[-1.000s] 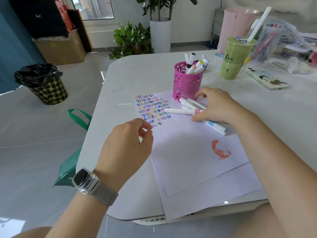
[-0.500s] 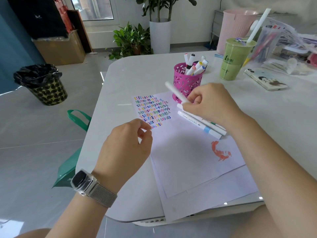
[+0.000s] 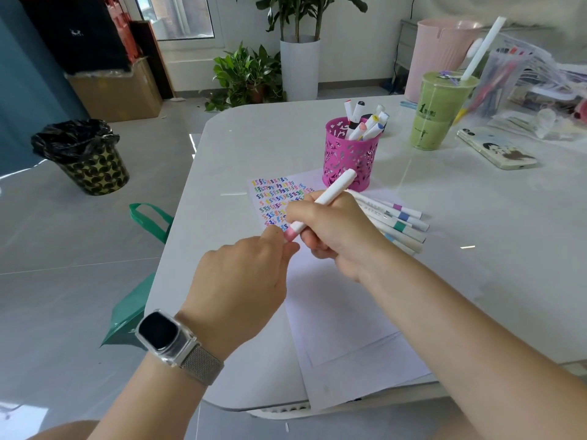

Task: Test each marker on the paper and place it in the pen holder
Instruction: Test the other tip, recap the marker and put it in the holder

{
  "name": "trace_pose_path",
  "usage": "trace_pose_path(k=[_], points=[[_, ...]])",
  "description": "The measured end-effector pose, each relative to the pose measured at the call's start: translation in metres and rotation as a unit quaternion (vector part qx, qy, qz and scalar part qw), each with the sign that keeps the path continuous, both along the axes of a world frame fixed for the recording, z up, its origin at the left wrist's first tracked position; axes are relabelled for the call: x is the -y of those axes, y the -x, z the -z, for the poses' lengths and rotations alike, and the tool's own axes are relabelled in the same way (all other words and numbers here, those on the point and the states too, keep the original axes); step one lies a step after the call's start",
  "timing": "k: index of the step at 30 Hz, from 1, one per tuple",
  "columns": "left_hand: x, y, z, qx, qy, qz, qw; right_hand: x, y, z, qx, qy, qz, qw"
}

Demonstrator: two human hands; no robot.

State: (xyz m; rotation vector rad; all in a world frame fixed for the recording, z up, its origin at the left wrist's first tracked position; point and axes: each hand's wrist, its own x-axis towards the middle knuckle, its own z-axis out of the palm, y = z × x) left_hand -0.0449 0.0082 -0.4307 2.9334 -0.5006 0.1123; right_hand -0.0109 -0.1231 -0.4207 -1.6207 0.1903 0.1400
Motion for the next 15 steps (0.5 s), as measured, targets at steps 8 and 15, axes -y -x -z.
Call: trace_pose_path(k=[8,15], points=[[0.004,-0.008,-0.004,0.005,-0.021,0.019,1.000,0.011,-0.011,-0.002,-0.036,-0.017,-0.044,0.998],[0.005,-0.006,-0.011,0.013,-0.011,0.025,1.000,0.009,-0.014,-0.009,-0.033,-0.018,-0.078,0.996]])
